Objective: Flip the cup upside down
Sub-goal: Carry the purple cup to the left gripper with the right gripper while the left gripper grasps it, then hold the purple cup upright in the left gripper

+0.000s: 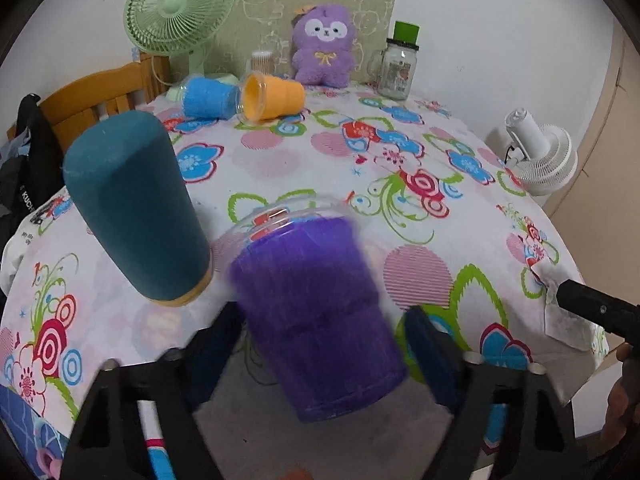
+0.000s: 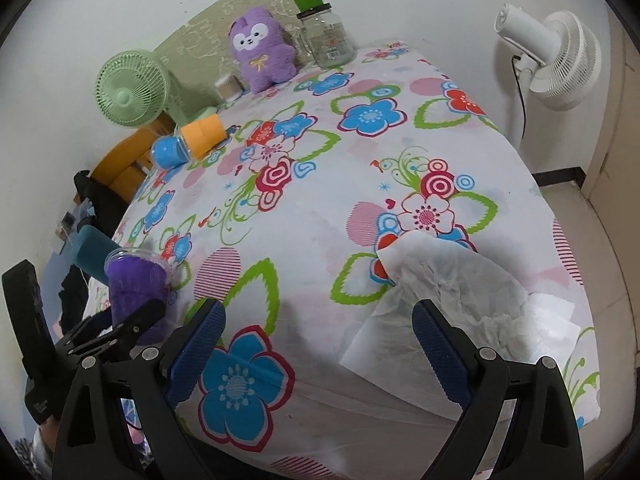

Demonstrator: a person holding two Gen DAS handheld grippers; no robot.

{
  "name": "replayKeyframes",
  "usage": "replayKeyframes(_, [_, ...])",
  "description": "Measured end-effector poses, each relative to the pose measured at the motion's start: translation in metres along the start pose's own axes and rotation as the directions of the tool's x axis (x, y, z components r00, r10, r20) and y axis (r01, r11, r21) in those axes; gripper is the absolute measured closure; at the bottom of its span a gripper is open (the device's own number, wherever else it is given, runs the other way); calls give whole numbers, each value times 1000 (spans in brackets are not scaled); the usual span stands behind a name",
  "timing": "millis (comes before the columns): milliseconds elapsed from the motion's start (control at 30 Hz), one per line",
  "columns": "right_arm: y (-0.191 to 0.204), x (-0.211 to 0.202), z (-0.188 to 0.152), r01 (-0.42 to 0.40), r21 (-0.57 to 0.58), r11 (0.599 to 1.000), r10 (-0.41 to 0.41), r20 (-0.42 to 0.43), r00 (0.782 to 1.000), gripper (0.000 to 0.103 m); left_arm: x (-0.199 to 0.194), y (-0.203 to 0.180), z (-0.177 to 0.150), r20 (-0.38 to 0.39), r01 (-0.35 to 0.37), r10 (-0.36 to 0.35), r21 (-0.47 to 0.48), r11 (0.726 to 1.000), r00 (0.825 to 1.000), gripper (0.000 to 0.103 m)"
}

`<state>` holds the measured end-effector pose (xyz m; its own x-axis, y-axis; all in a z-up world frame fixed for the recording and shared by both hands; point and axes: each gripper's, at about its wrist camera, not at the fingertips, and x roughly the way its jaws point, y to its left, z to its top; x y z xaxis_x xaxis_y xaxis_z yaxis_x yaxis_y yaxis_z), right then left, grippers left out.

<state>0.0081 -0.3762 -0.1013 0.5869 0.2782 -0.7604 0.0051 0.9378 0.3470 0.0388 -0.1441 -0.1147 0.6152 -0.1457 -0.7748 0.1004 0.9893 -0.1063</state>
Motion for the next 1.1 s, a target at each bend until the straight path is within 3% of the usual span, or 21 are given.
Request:
replayKeyframes(133, [2, -1, 0, -6, 0, 1000, 6, 1, 1000, 7, 5, 3, -3, -33, 8, -9, -18, 1000, 999, 43])
replayKeyframes(200, [3, -1, 0, -7, -4, 1000, 7, 1, 1000, 7, 4, 4, -4, -32, 5, -5, -13, 1000, 999, 45])
replayKeyframes(1100, [24, 3, 1, -23, -37, 999, 23, -10, 1000, 7, -34, 14, 6, 59, 12, -10, -29, 1000, 998, 46])
